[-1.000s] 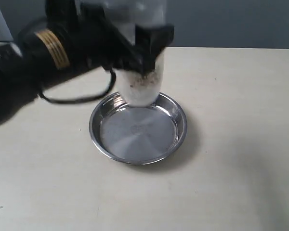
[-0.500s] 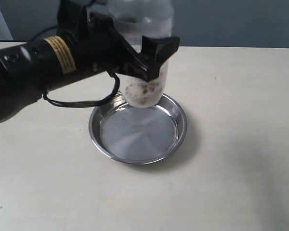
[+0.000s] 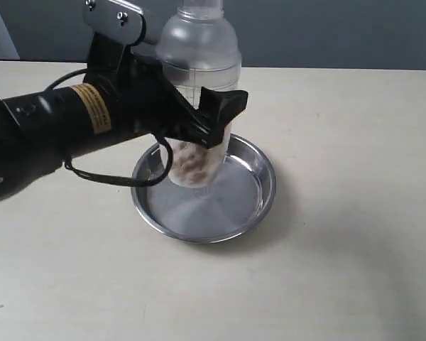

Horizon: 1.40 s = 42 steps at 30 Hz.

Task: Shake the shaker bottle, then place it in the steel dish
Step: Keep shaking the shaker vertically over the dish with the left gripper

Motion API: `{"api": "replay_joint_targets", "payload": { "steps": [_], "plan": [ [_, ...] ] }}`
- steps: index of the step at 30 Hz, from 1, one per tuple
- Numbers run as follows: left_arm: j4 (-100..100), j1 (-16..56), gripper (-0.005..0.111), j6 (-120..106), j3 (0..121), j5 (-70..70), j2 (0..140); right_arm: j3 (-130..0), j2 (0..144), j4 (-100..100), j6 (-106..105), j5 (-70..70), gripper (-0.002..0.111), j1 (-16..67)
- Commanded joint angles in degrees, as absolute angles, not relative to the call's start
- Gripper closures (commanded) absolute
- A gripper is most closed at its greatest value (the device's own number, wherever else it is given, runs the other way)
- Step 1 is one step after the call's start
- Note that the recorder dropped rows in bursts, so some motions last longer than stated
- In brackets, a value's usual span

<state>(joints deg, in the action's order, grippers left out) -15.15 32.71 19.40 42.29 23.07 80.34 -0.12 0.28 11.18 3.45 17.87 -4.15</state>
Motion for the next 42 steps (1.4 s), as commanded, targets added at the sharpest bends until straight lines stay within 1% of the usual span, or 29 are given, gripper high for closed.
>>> {"api": "replay_joint_targets", "payload": {
  "steps": [1,2,4,5,7,9,12,14,17,19,21,23,26,27,28,31,33,35,37,38,39,41,42],
  "plan": [
    [-14.03,32.58,0.106,17.11,46.17,18.69,75.64,0.0,0.0,11.02,3.21,17.43,0.109,-3.92],
    [-13.35,32.58,0.106,17.1,43.4,16.62,79.36,0.0,0.0,11.02,3.21,17.43,0.109,-3.92],
    [-10.35,32.58,0.106,18.21,40.44,19.52,83.39,0.0,0.0,11.02,3.21,17.43,0.109,-3.92],
    [-11.19,33.25,0.106,19.49,40.43,23.66,83.26,0.0,0.0,11.02,3.21,17.56,0.109,-3.92],
    [-15.42,33.82,0.106,19.35,42.87,29.06,78.8,0.0,0.0,11.02,3.21,17.56,0.109,-3.92],
    [-15.66,33.82,0.106,18.72,44.5,27.59,75.18,0.0,0.0,11.02,3.21,17.56,0.109,-3.92],
    [-9.2,33.56,0.106,14.91,39.77,22.94,83.01,0.0,0.0,11.02,3.21,17.56,0.109,-3.92],
    [-7.11,33.26,0.106,16.26,38.86,25.78,86.14,0.0,0.0,11.02,3.21,17.56,0.109,-3.92],
    [-14.23,34.18,0.106,17.46,41.95,33.38,79.01,0.0,0.0,11.02,3.21,17.56,0.109,-3.92],
    [-13.13,34.18,0.106,16.02,43.31,29.26,76.48,0.0,0.0,11.02,3.21,17.56,0.109,-3.92],
    [-10.06,33.88,0.106,12.24,41.18,21.36,81.08,0.0,0.0,11.02,3.21,17.56,0.109,-3.92],
    [-6.24,33.1,0.106,13.29,40.61,18.71,84.03,0.0,0.0,11.02,3.21,17.44,0.109,-3.92],
    [-12.08,34.56,0.106,14.45,43.74,26.19,77.21,0.0,0.0,11.02,3.21,17.44,0.109,-3.92],
    [-13.43,34.56,0.106,14.44,44.61,26.7,74.93,0.0,0.0,11.02,3.21,17.44,0.109,-3.92],
    [-11.65,34.56,0.106,14.44,44.38,25.63,74.68,0.0,0.0,11.02,3.21,17.44,0.109,-3.92],
    [-8.03,33.5,0.106,15.0,40.3,18.94,81.66,0.0,0.0,11.02,3.21,17.44,0.109,-3.92],
    [-9.12,33.91,0.106,19.9,40.6,23.71,81.56,0.0,0.0,11.02,3.21,17.44,0.109,-3.92],
    [-17.5,34.46,0.106,20.27,43.33,32.61,76.12,0.0,0.0,11.02,3.21,17.44,0.109,-3.92],
    [-17.52,34.46,0.106,19.08,45.03,28.49,73.89,0.0,0.0,11.02,3.21,17.44,0.109,-3.92],
    [-14.94,34.35,0.106,18.03,44.32,21.95,75.36,0.0,0.0,11.02,3.21,17.44,0.109,-3.92],
    [-13.9,34.35,0.106,17.07,42.8,18.72,78.34,0.0,0.0,11.02,3.21,17.44,0.109,-3.92],
    [-9.43,33.86,0.106,18.68,41.02,18.4,82.55,0.0,0.0,11.02,3.21,17.44,0.109,-3.92],
    [-10.27,34.41,0.106,20.0,41.38,20.06,82.13,0.0,0.0,11.02,3.21,17.44,0.109,-3.92]
  ]
}}
